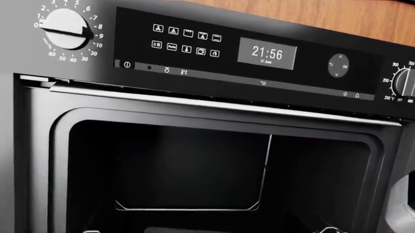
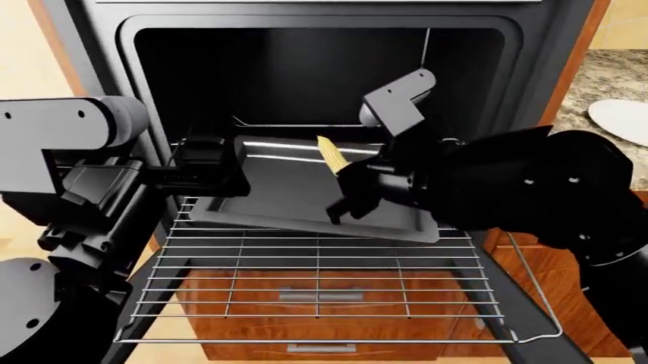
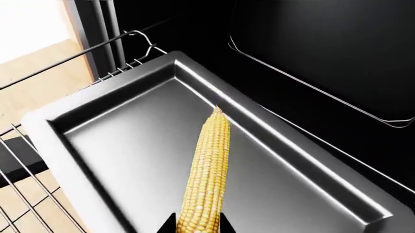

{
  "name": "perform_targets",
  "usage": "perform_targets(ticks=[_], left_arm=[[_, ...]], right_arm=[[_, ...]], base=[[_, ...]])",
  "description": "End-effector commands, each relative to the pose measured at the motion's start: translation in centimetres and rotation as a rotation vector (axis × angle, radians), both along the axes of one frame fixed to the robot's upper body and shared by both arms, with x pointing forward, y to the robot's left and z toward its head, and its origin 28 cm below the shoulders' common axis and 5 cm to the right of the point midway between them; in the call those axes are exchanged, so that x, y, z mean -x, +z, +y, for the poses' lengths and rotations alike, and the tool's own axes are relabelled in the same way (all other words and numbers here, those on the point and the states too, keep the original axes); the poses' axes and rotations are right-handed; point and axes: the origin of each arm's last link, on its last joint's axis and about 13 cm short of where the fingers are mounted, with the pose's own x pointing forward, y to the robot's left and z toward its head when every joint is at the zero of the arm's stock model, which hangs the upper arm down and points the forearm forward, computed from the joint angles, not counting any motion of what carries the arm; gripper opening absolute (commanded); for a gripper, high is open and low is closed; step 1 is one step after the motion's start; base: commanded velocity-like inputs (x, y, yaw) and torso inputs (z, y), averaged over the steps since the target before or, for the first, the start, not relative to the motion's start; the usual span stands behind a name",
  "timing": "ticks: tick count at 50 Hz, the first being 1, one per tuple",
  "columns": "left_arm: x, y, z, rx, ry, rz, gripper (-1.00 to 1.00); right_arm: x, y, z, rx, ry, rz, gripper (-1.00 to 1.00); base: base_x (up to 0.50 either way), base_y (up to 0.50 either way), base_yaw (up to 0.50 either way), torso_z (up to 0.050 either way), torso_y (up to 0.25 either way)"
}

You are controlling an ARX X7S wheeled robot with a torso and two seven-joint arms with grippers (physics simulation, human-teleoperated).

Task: Place the corn on the rack of the oven.

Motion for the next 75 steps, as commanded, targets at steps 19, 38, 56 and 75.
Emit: perform_targets(ticks=[19,38,56,75], left_arm=[[-0.6,-0.3,-0.2,-0.009,0.0,0.014,1.0],[-0.9,-0.4,-0.3,-0.013,-0.002,0.019,1.0],[-0.9,-0.4,-0.2,-0.014,-0.001,0.018,1.0],[-0.5,0.1,-0.2,-0.007,-0.002,0.0,1.0]], right_arm=[[-2.2,-0.8,0.2,0.011,-0.009,0.045,-1.0],[-3.0,-1.7,0.0,0.04,-0.016,0.068,-1.0],[-3.1,-1.2,-0.2,0.024,-0.032,0.04,1.0],[-1.1,2.4,-1.0,0.002,-0.057,-0.079,1.0]], base=[[0.0,0.0,0.0,0.0,0.001],[0.0,0.0,0.0,0.0,0.0],[0.0,0.0,0.0,0.001,0.001],[0.0,0.0,0.0,0.0,0.0]])
